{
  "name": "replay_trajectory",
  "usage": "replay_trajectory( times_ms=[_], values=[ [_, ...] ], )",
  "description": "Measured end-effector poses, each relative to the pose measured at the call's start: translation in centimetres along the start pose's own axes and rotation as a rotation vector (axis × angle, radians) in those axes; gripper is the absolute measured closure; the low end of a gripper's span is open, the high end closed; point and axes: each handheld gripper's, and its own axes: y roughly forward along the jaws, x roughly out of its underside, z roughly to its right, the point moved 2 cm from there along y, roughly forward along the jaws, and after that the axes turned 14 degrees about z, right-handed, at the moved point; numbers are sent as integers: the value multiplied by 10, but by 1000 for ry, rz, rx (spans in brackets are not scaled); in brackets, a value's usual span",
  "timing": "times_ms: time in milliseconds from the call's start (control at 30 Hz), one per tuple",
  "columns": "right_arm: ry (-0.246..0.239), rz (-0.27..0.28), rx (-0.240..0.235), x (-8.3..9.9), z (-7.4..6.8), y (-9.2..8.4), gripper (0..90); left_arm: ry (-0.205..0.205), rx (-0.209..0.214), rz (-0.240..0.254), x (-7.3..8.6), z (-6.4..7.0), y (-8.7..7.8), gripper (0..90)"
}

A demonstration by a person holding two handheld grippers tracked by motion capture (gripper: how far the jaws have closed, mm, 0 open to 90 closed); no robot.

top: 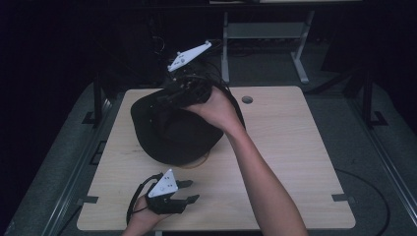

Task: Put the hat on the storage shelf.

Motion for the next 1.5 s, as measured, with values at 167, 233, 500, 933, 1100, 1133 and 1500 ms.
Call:
replay_trajectory(
  times_ms=[167,233,500,933,1100,1133,1500],
  values=[
    [24,6,15,7,7,-16,433,-4,-2,1,0,0,0,483],
    [38,20,22,9,10,-21,426,2,-2,-5,0,0,0,483],
    [64,53,47,23,16,-45,400,-1,-4,10,1,0,1,480],
    [126,88,90,50,26,-82,356,-18,-9,11,1,-1,2,466],
    [147,93,112,64,30,-98,344,-7,-12,3,1,-2,1,462],
    [147,93,112,64,30,-98,344,-7,-12,3,1,-2,1,462],
    [177,107,137,82,34,-123,305,-19,-18,11,1,-2,2,454]
  ],
)
